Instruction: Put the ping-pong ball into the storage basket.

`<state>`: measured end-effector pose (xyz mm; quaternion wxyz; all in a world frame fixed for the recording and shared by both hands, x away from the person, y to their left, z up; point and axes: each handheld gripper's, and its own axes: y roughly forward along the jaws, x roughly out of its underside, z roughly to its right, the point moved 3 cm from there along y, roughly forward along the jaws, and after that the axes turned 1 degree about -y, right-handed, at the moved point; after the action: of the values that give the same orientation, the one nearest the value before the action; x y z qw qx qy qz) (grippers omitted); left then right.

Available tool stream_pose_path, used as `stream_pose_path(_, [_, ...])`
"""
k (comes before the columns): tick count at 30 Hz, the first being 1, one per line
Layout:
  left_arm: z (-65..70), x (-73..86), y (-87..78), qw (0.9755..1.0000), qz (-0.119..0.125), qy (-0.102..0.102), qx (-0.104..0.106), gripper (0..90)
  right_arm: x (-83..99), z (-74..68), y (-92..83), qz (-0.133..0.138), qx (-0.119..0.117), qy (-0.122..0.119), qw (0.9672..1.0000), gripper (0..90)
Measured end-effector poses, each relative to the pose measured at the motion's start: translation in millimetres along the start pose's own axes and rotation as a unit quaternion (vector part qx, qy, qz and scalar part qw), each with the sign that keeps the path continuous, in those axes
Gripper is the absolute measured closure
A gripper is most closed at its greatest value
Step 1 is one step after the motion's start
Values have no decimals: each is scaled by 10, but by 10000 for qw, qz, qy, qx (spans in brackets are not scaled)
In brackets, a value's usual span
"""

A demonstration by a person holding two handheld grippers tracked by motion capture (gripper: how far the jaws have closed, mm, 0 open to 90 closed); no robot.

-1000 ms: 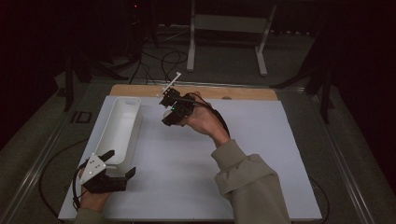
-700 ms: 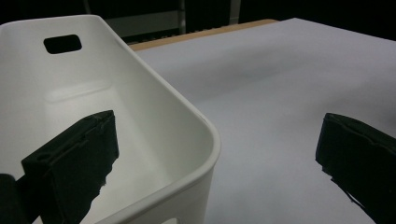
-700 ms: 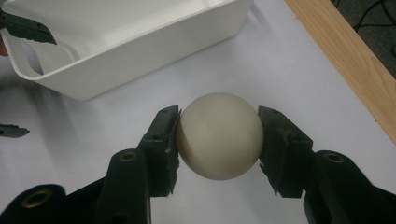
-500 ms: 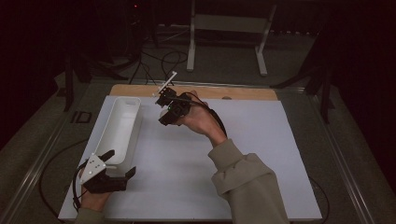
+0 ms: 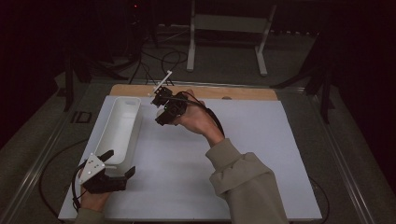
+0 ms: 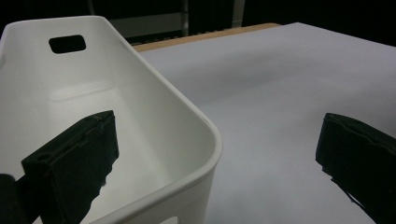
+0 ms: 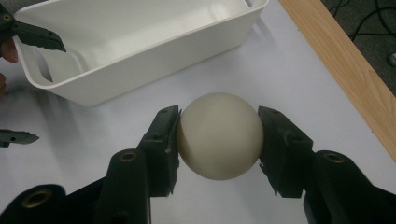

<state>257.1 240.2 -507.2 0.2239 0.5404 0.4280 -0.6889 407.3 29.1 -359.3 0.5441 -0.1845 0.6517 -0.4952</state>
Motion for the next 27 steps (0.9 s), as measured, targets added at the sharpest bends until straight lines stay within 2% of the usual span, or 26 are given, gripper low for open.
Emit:
stream_pose_path(8, [-1, 0, 0, 10000, -13, 2, 1, 0, -55, -54, -1, 33, 25, -7, 10000, 502])
stream_pose_path(10, [-1, 0, 0, 10000, -14, 4, -1, 0, -66, -56, 5, 37, 19, -86, 10000, 502])
stream_pose_path(11, [-1, 0, 1, 10000, -16, 6, -4, 0, -74, -75, 10, 42, 19, -11, 10000, 502])
stream_pose_path(14, [-1, 1, 1, 10000, -21, 13, -3, 0, -89, -87, 24, 52, 18, -74, 10000, 502])
stream_pose_path(27, [-2, 1, 1, 10000, -27, 22, 3, 0, -162, -173, 56, 94, -14, -23, 10000, 501])
